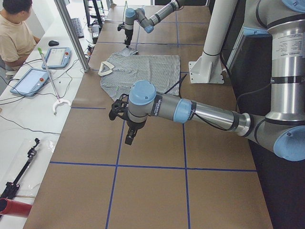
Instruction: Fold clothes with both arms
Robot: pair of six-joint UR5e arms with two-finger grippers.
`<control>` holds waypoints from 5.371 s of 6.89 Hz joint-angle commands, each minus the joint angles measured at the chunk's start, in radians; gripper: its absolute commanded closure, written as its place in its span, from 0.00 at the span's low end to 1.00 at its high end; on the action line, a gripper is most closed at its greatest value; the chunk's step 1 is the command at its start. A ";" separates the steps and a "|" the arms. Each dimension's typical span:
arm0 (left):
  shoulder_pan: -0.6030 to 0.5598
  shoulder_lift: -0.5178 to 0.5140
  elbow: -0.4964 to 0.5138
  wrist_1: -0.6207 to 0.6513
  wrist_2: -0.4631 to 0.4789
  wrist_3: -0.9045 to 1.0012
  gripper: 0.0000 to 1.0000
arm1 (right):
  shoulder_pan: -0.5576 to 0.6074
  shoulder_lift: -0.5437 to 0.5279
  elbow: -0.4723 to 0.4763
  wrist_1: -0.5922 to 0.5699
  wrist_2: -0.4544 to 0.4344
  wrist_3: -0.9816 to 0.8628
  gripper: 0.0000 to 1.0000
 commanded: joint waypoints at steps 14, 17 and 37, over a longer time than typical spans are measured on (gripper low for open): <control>0.001 0.011 -0.009 -0.002 -0.017 0.000 0.00 | -0.115 0.375 -0.104 -0.235 -0.129 0.094 1.00; 0.001 0.009 -0.014 -0.002 -0.075 -0.007 0.00 | -0.139 0.418 -0.281 -0.048 -0.204 0.137 1.00; 0.767 -0.736 0.807 -0.657 0.526 -0.985 0.71 | 0.063 -0.130 0.388 -0.126 0.097 -0.030 0.00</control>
